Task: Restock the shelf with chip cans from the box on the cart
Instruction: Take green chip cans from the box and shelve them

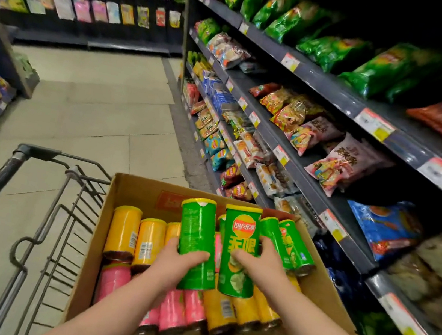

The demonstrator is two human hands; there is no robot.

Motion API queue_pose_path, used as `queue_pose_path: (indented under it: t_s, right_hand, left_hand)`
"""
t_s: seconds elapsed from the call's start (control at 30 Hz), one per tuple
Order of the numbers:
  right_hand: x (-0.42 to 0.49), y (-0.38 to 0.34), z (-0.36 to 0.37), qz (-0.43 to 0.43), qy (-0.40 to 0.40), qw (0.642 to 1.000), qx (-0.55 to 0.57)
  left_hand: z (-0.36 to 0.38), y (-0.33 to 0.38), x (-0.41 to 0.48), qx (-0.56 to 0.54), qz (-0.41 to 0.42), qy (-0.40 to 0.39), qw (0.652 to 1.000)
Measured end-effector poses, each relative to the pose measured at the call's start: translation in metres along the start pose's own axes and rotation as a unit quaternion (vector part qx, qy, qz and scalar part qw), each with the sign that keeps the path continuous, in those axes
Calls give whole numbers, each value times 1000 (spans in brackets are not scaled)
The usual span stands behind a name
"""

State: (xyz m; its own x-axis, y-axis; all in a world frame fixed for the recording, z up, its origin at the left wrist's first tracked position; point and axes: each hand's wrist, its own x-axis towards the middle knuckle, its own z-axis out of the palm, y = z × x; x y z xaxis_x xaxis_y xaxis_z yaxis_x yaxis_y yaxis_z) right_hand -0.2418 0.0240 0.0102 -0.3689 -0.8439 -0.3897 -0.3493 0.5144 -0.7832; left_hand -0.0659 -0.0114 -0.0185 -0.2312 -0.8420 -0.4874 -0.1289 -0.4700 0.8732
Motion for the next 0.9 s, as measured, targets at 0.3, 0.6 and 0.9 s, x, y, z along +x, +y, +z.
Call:
queue_pose_path:
  t_s: [0.3, 0.6, 0.9]
  right_hand:
    - [-73, 26, -62, 22, 124, 989, 75]
    - [-132, 50, -130, 6, 215, 966, 141]
    - [-195, 86, -213, 17, 304, 941, 148]
  left_hand:
    - [71, 11, -40, -1, 64, -145, 987]
    - [142, 32, -78, 32, 87, -233, 968]
    - [242, 41, -125, 48, 103, -320, 940]
